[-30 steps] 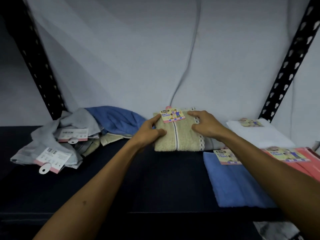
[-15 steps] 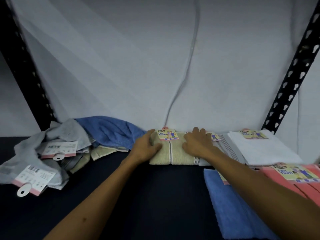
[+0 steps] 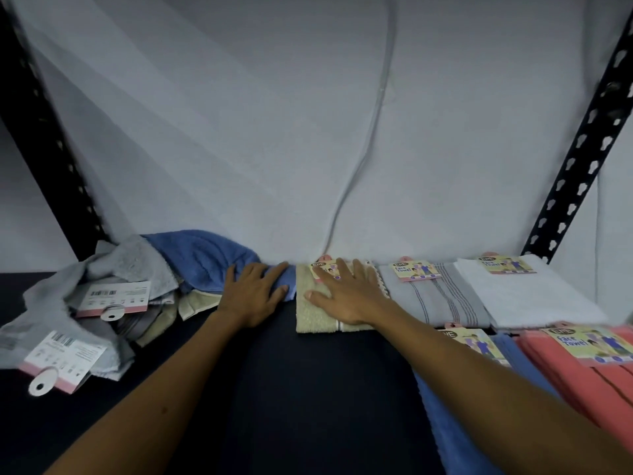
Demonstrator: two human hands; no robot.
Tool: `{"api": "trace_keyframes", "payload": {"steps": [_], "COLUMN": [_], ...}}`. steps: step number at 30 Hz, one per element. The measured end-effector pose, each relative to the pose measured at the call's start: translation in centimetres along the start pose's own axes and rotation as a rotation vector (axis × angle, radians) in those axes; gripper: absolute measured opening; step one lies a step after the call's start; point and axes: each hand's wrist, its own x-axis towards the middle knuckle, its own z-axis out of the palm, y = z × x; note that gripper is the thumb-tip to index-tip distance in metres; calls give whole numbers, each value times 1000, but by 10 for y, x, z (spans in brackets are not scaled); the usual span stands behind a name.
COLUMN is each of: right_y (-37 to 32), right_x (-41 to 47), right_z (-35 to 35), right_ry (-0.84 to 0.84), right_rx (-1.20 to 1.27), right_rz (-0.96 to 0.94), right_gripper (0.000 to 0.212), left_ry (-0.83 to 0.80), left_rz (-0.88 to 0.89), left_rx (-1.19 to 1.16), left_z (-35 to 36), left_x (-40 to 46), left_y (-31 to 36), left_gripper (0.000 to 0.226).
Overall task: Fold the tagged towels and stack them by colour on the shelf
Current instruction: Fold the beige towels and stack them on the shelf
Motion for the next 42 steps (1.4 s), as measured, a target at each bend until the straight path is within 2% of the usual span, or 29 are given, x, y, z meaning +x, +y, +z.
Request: {"api": "trace_keyframes", "payload": {"steps": [2, 7, 14, 22, 25, 28, 32, 34, 36, 38, 42], "right_y": [1, 1, 2, -2, -10, -30, -73, -101, -130, -160, -205], "right_x": [-1, 0, 2, -6, -13, -14, 1, 13, 27, 43, 78], "right_z": [1, 4, 6, 3, -1, -10, -22, -28, -32, -35, -27], "right_ry": [14, 44, 43, 50, 178, 339, 374, 403, 352, 300, 224], "right_rx": [-12, -40, -53, -39, -152, -325, -117, 43, 231, 319, 148], "right_rz": [-3, -4, -1, -5, -48, -190, -366, -442, -458, -455, -479], "right_gripper": [74, 72, 72, 69, 63, 60, 55, 40, 29, 43, 78], "left_ry": [-9, -2, 246, 163, 224, 362, 403, 319, 160, 68, 150], "left_rz": [-41, -20, 87, 44, 33, 33, -128, -235, -326, -356, -369], "left_rx": [-8, -53, -93, -96, 7, 116, 200, 213, 160, 107, 45], "left_z": [-1, -1, 7, -11, -14, -24, -54, -66, -70, -68, -65], "left_x": [-3, -11, -22, -48, -67, -85, -101, -113, -132, -157, -196], "left_y": [-8, -16, -21, -8, -18, -42, -79, -102, -129, -151, -163], "left_gripper": [82, 80, 56, 69, 54, 34, 28, 40, 58, 66, 65]}}
